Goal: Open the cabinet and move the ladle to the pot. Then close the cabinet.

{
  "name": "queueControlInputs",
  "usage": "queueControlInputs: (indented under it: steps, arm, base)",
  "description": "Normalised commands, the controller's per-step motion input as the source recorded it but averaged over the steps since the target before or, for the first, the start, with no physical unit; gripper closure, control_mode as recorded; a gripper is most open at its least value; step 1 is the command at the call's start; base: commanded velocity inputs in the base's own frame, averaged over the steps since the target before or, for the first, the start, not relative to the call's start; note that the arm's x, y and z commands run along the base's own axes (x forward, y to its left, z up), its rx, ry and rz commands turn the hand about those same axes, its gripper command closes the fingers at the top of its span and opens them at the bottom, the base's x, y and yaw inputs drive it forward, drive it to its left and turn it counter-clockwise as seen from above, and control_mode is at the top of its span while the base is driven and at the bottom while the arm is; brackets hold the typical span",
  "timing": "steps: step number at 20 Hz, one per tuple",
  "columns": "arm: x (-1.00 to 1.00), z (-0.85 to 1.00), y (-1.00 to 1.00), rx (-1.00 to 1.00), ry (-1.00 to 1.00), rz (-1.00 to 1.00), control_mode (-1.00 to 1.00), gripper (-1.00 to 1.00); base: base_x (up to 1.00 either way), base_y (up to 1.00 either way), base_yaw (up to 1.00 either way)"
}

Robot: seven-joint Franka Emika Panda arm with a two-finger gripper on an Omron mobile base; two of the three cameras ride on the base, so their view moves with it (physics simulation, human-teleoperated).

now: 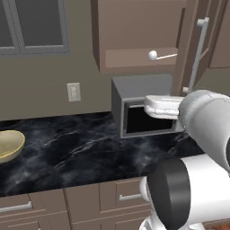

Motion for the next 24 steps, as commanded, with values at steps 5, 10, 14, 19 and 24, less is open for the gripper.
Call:
queueControlInputs:
  steps: [5,10,14,19,24]
  arm:
    - [0.58,-0.01,0.65,0.00,0.02,-0.02,-1.00,-1.00]
    - [0.85,-0.13,0.17,0.00,0.00,-0.07,-1.00,-1.00]
    - [0.79,-0.25,0.00,0.00,0.00,-0.09,-1.00,-1.00]
    - [0.64,-0.22,0.00,-0.01,-0.01,-0.11,-1.00,-1.00]
    - [0.54,-0.04,-0.02,-0.03,0.00,-0.16,-1.00,-1.00]
  base:
    - [0.00,0.00,0.00]
    - [0.00,0.00,0.00]
    - [0.00,0.00,0.00]
    - [0.00,0.00,0.00]
    - [0.00,0.00,0.00]
